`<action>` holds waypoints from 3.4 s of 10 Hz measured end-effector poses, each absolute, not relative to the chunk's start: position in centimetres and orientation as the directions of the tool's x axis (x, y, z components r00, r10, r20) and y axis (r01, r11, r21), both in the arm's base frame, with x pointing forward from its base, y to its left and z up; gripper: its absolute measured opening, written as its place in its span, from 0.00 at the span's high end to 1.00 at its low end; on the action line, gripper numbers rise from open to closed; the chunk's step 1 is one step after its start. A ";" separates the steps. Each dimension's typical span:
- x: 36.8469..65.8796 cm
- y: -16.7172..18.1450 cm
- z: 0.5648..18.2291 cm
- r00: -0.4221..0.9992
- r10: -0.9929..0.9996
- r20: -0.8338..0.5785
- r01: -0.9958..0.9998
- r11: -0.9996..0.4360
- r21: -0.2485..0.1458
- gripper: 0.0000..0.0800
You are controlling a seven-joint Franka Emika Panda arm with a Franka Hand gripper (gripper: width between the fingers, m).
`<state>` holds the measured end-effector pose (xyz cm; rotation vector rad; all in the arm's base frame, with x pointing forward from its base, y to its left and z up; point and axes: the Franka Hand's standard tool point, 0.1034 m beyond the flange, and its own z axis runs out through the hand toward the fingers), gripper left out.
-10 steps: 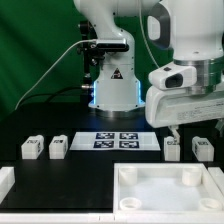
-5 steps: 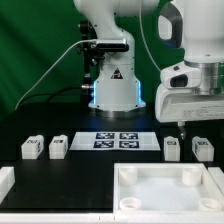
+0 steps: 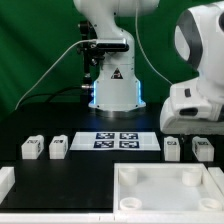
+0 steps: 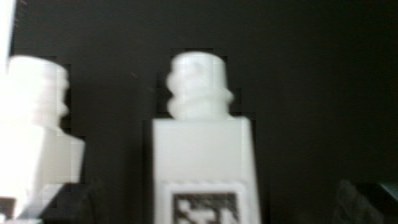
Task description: Assemble one leg
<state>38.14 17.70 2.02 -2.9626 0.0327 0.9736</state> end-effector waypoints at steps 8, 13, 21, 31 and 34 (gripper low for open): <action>38.8 17.8 0.6 0.640 -0.033 -0.768 -0.043 -0.999 0.007 0.19; 38.7 17.8 0.5 0.641 -0.032 -0.767 -0.041 -0.999 0.007 0.52; 38.7 17.8 0.5 0.640 -0.030 -0.768 -0.040 -0.999 0.006 0.64; 46.0 11.6 8.5 0.924 0.116 -0.363 0.077 -0.990 -0.120 0.64; 53.8 8.6 14.6 0.990 0.140 0.005 0.140 -0.984 -0.106 0.64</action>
Offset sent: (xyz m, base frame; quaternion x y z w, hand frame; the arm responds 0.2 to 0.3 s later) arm 0.0000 0.0000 0.0000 0.0000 0.0000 0.0000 1.0000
